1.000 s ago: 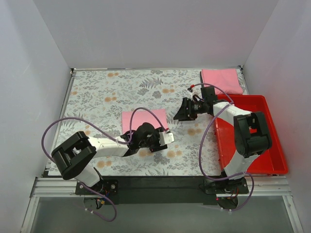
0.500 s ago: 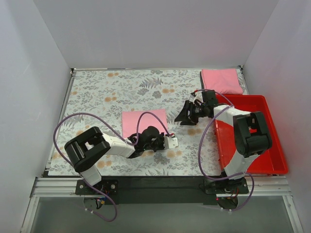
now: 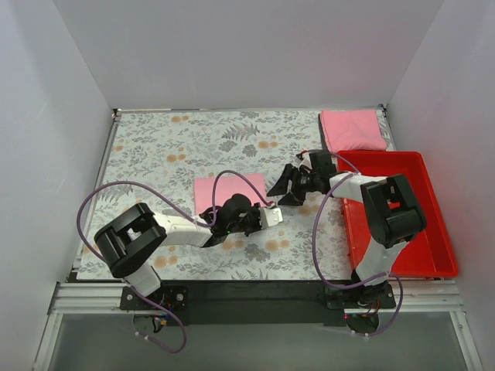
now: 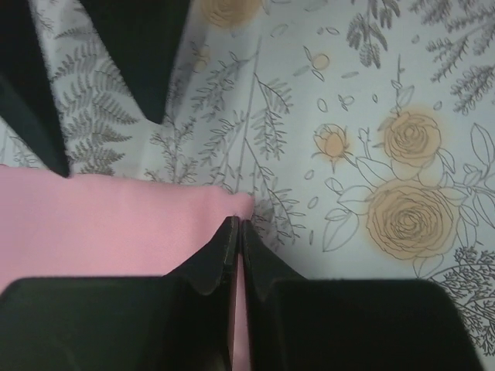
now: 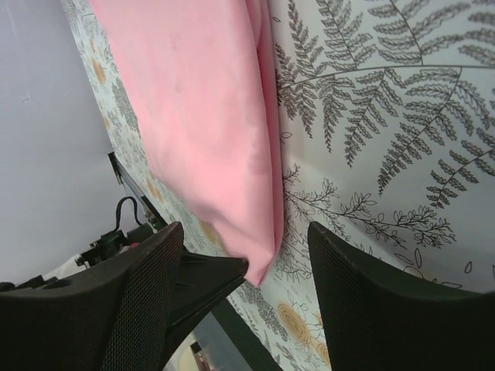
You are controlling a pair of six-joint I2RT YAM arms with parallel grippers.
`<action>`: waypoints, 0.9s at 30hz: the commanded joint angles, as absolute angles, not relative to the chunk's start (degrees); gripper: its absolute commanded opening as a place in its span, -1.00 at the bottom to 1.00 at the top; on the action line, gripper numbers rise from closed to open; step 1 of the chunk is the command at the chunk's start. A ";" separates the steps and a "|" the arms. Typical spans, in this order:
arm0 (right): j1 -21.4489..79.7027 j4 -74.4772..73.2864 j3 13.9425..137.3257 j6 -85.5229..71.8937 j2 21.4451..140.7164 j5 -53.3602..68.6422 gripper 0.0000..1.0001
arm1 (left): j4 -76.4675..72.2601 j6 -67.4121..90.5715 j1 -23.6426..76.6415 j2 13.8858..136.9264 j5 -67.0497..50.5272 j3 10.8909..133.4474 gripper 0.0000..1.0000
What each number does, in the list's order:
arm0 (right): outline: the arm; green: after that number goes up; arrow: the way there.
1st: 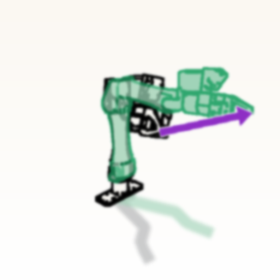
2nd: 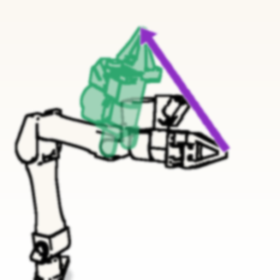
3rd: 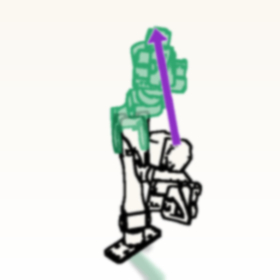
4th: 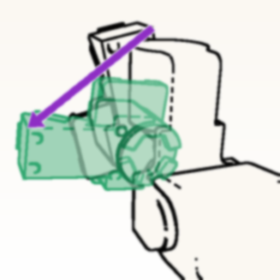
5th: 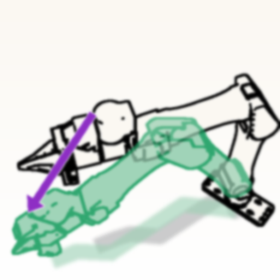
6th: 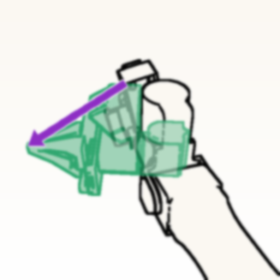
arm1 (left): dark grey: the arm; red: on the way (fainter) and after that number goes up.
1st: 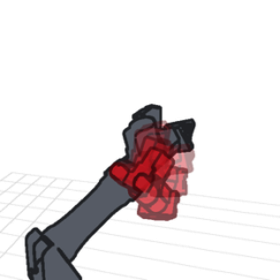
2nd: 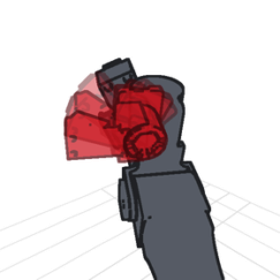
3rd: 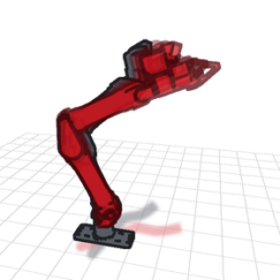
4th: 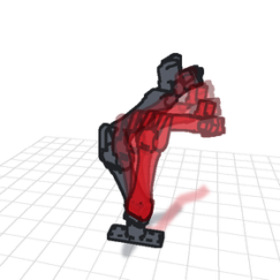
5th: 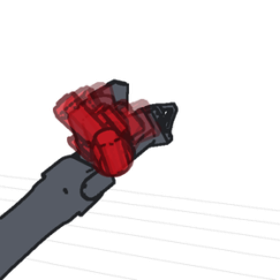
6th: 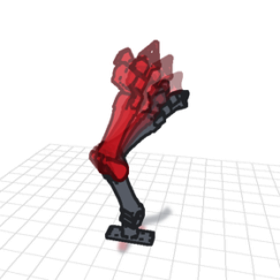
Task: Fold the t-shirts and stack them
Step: Neatly place the folded tshirt to the corner
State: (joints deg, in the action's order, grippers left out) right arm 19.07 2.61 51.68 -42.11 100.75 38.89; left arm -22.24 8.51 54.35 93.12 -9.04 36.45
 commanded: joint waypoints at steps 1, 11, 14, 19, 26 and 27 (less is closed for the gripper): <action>19.69 6.33 50.71 -46.49 101.86 37.97 0.45 | -20.83 11.25 52.74 88.86 -10.28 40.16 -1.00; 24.07 14.30 47.82 -56.94 105.11 36.92 0.32 | -20.65 12.74 51.94 87.80 -10.20 41.83 -1.00; 25.31 17.30 49.39 -59.23 107.66 36.39 0.21 | -20.48 12.74 51.86 88.24 -10.28 42.36 -1.00; 26.19 21.17 53.08 -61.69 112.23 33.75 0.11 | -21.09 12.66 51.50 88.24 -10.28 42.36 -1.00; 26.98 26.89 53.88 -66.00 116.10 30.85 -0.07 | -21.44 13.18 51.33 88.16 -10.55 41.93 -1.00; 27.16 27.24 53.88 -66.44 116.45 30.59 -0.09 | -21.71 13.18 51.33 88.24 -10.46 41.92 -1.00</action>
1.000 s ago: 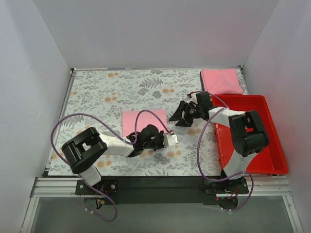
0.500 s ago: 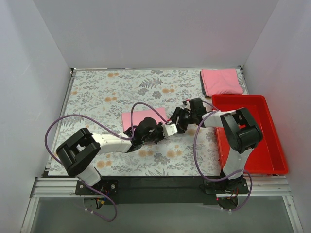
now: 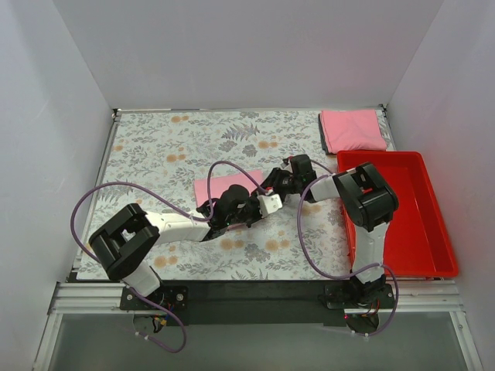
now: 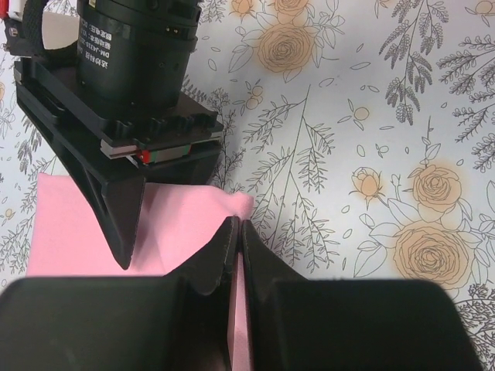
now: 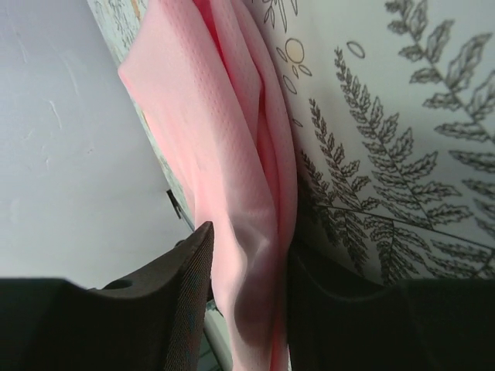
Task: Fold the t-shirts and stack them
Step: Neatly place the folded tshirt to the corner
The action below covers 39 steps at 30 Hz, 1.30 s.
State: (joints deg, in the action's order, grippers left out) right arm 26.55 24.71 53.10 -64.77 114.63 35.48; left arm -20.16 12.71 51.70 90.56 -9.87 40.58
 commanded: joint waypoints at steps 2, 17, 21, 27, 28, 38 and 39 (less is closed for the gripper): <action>27.60 27.60 53.79 -66.62 116.72 30.06 -0.12 | -22.06 13.27 51.24 88.42 -10.37 41.75 -1.00; 27.34 17.35 63.96 -46.98 116.99 29.89 -0.97 | -3.74 24.07 41.60 80.26 -20.64 45.26 -0.20; 27.16 0.47 74.60 -24.07 115.93 20.69 -0.97 | 7.89 26.28 38.06 74.98 -23.38 47.37 0.14; 23.91 -10.45 84.54 -7.84 117.68 15.21 -0.97 | 14.15 26.10 34.98 70.23 -20.57 46.85 0.18; 22.43 -12.11 85.59 -4.34 118.03 15.12 -0.97 | 14.76 26.10 34.63 70.22 -20.39 46.85 0.26; 13.98 -17.57 99.83 13.08 120.76 11.60 -0.97 | 19.51 27.78 31.29 71.98 -24.17 46.76 0.69; 13.37 -17.75 102.19 13.44 121.02 11.25 -0.97 | 19.51 27.95 31.38 72.68 -24.00 46.67 0.70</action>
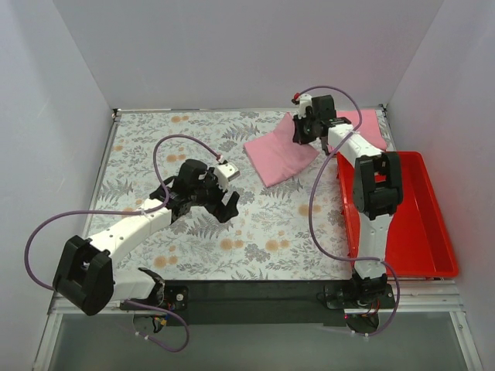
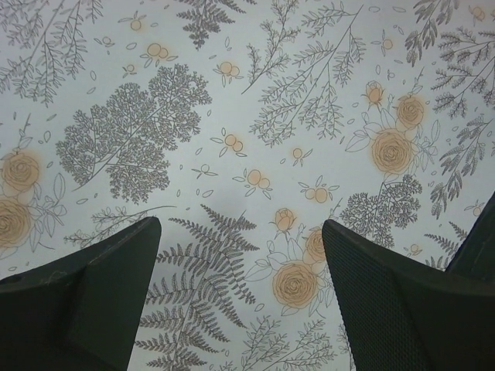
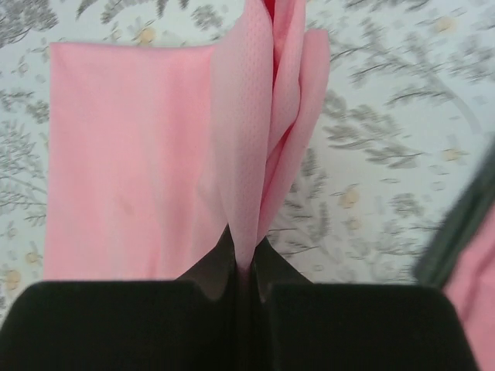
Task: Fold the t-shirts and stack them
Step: Neatly place the folded tshirt to the corner
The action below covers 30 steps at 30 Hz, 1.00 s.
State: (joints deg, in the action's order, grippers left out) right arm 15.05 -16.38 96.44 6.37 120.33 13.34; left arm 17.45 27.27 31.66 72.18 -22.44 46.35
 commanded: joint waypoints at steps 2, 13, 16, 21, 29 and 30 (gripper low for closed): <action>11.87 -18.54 104.58 14.41 121.99 10.81 -0.97 | 19.25 28.12 31.03 73.38 -23.56 46.58 0.70; 7.21 -18.81 114.51 19.68 124.10 10.11 -0.97 | 18.37 27.86 30.59 74.00 -21.80 45.97 0.77; 6.86 -18.98 114.79 20.39 123.31 9.93 -0.97 | 18.46 27.77 30.59 74.62 -20.92 45.88 0.77; 5.98 -19.68 114.43 21.71 121.29 9.23 -0.97 | 18.54 27.68 30.50 75.32 -20.57 46.40 0.77; 4.40 -21.00 115.84 21.71 119.36 9.93 -0.97 | 18.46 27.69 30.59 76.46 -20.48 46.49 0.77; 4.39 -20.92 115.84 21.36 119.01 10.54 -0.97 | 18.46 27.69 30.50 76.46 -20.48 46.58 0.77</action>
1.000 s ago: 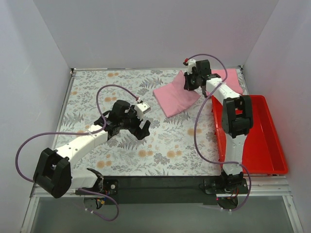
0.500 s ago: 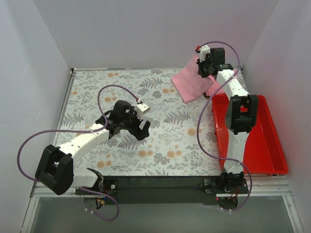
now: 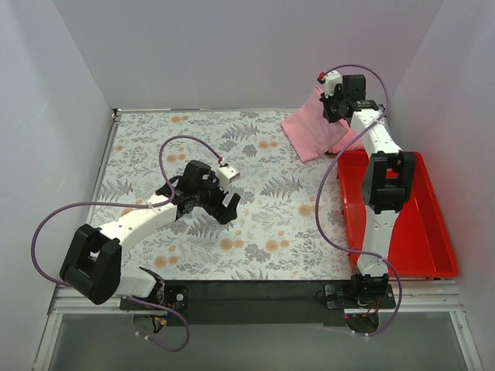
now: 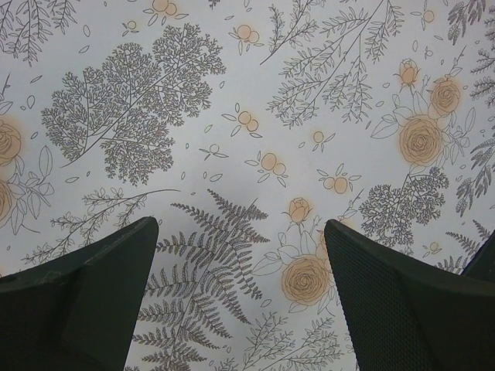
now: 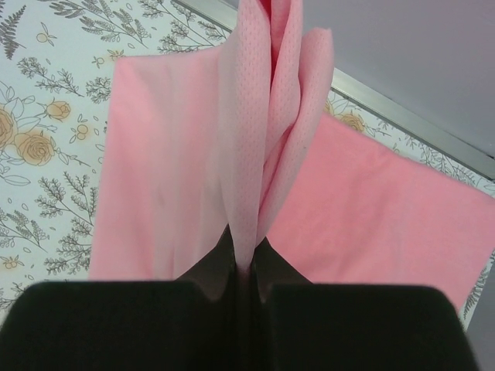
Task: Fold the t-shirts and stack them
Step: Neatly place the folded tshirt to the corner
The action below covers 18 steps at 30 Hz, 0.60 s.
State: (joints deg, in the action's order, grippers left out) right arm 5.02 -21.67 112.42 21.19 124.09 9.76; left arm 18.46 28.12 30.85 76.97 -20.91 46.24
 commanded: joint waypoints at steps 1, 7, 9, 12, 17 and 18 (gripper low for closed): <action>4.31 -20.83 115.75 21.10 118.31 10.89 -0.97 | 18.46 27.60 30.50 76.55 -20.48 46.58 0.77; 4.13 -21.09 116.28 20.13 116.81 11.78 -0.97 | 18.46 27.77 30.59 76.73 -19.60 46.93 0.78; 3.87 -21.09 116.54 19.60 116.46 11.52 -0.97 | 18.46 27.95 30.50 76.73 -19.51 47.02 0.78; 3.78 -21.18 116.37 19.51 115.67 11.25 -0.97 | 18.37 28.04 30.59 76.90 -19.69 47.02 0.78; 3.08 -21.88 116.72 19.34 114.79 10.99 -0.97 | 18.37 28.04 30.59 77.43 -19.42 47.55 0.78; 2.82 -21.97 117.24 19.16 114.70 11.07 -0.97 | 18.37 27.95 30.59 77.52 -19.42 47.64 0.78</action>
State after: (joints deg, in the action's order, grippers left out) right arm 3.84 -23.07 113.75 19.88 118.28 10.70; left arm 18.46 28.14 30.85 77.65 -19.92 46.24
